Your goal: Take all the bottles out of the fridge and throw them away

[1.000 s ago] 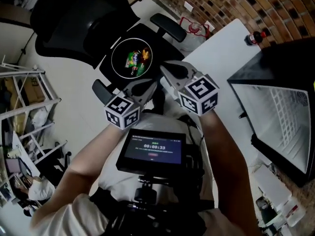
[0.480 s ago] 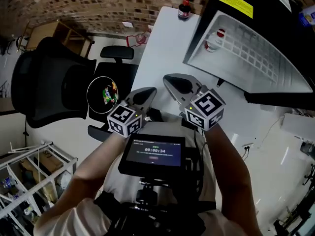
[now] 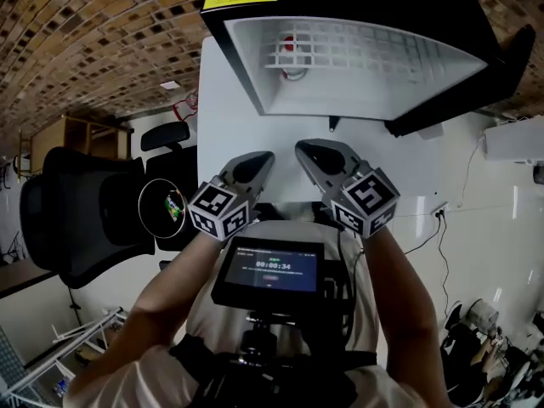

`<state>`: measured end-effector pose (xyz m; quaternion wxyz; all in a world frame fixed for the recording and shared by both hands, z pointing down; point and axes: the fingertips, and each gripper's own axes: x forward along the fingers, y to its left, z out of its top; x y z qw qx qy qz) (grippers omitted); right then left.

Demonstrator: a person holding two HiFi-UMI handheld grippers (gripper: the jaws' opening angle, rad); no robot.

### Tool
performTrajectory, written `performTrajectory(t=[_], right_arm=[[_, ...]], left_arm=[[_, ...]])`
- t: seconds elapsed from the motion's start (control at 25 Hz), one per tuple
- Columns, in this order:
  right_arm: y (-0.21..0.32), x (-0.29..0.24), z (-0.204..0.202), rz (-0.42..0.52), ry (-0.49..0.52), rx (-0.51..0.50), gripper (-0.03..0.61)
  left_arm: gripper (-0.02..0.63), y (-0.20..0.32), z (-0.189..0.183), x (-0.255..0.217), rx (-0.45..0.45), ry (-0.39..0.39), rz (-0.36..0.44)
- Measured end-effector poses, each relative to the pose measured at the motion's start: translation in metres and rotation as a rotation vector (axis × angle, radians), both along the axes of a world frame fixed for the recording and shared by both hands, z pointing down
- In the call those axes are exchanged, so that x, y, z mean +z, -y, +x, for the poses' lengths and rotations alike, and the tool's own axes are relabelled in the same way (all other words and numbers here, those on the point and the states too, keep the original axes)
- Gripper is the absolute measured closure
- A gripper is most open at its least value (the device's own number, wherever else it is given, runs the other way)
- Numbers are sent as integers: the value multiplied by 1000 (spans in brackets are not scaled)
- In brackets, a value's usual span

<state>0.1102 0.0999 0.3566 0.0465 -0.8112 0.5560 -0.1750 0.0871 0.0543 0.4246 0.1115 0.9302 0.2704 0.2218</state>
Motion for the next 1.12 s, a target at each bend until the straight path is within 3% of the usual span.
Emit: performTrajectory(t=[0.36, 1.12], right_arm=[[-75, -6, 15, 29, -5, 87, 578], [-107, 2, 37, 66, 23, 63, 578]], left_arm=[[598, -73, 22, -28, 100, -39, 26], [598, -115, 43, -37, 80, -27, 98]])
